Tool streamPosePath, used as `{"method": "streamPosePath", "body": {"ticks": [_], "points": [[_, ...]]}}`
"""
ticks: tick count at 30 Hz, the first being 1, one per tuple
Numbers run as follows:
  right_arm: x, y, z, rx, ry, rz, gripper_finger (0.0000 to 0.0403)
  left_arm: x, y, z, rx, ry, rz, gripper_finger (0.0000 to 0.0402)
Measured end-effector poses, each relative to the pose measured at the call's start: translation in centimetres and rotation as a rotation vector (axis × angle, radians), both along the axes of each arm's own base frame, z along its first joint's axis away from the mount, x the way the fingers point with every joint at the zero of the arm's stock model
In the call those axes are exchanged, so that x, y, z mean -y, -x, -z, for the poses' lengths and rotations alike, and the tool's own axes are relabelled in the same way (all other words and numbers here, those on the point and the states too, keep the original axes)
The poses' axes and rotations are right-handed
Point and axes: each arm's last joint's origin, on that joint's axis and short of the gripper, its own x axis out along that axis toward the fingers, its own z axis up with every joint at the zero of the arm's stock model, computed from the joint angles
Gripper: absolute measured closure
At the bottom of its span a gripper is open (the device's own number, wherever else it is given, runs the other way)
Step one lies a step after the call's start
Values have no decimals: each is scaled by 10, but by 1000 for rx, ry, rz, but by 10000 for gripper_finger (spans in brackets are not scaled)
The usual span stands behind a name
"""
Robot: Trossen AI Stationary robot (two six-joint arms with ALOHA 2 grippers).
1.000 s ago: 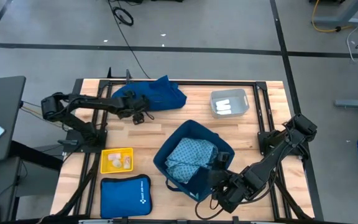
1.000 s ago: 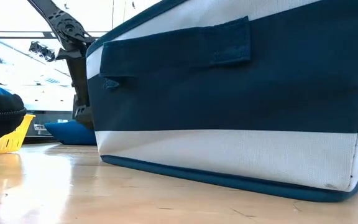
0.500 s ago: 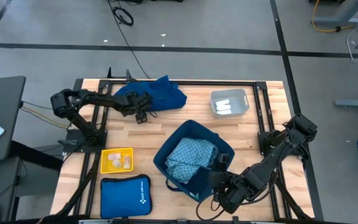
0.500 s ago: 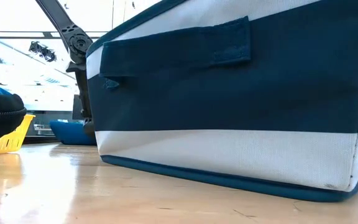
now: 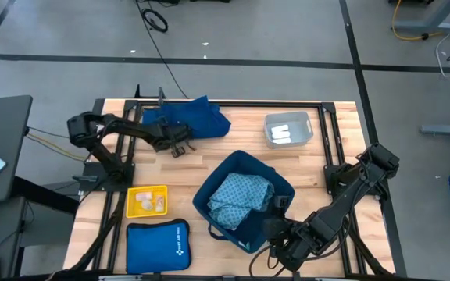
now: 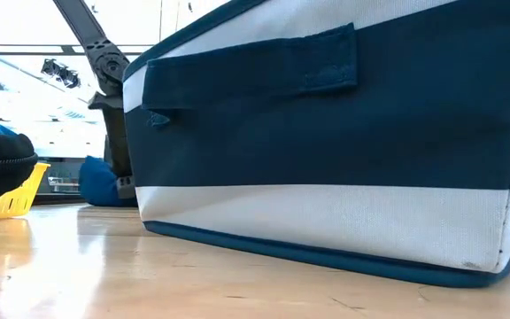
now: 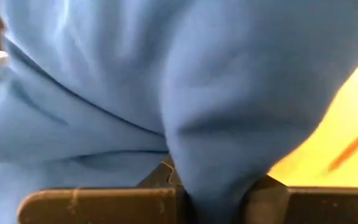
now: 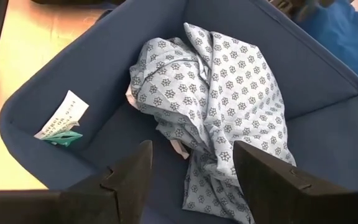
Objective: Pick & place medical supplies in basket/bin
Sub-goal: Put the blue patient gown into the blue bin
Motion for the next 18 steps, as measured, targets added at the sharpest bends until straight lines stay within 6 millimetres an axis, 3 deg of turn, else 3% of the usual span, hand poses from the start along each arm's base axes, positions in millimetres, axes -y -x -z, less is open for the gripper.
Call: {"method": "streamPosePath", "body": {"ticks": [3,9,18], "points": [[0,0,0,0,0,0,170,19,-6,-9,11,-92,31,370],[0,0,0,8,1,3,170,57,-12,-46,175,-202,101,370],[2,-4,-1,39,10,24,170,88,-20,-150,349,-372,152,370]]}}
